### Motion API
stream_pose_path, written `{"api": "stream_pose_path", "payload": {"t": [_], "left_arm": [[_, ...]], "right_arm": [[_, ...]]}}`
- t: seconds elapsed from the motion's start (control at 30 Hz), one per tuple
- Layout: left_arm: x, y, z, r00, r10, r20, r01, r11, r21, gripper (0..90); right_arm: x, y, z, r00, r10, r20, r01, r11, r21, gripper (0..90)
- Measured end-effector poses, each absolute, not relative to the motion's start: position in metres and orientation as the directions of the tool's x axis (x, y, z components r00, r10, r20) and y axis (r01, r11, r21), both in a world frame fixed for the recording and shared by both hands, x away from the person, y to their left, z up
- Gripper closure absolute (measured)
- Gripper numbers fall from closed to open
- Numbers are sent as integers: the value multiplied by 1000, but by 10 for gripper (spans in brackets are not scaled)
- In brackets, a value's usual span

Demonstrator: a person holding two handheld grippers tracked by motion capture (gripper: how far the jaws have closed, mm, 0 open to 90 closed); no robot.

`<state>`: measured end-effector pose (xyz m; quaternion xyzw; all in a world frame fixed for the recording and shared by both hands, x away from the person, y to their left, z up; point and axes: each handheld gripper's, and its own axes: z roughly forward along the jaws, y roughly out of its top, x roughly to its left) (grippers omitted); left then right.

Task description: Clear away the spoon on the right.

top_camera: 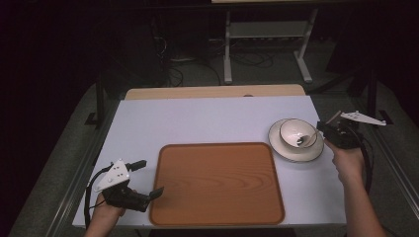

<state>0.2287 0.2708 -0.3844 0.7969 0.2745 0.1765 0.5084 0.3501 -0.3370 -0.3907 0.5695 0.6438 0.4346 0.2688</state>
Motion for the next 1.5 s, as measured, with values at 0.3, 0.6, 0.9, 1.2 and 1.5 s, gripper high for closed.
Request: {"api": "stream_pose_path", "payload": {"t": [0.3, 0.6, 0.9, 1.2, 1.5], "left_arm": [[229, 271, -384, 786, 618, 2, 258, -330, 908, 0], [229, 272, -384, 781, 625, 3, 259, -328, 909, 0], [229, 274, -384, 780, 625, -2, 259, -320, 911, 0], [228, 272, -384, 784, 620, 3, 255, -327, 910, 0], [229, 273, -384, 783, 623, -1, 256, -321, 912, 0]], "right_arm": [[351, -330, -384, -256, 955, 153, 477, -13, 879, 882], [360, -328, -376, -287, 949, 131, 452, 14, 892, 882], [366, -330, -360, -305, 949, 83, 422, 56, 905, 883], [353, -327, -345, -359, 929, 87, 385, 63, 921, 883], [343, -314, -332, -437, 897, 73, 371, 105, 923, 883]]}}
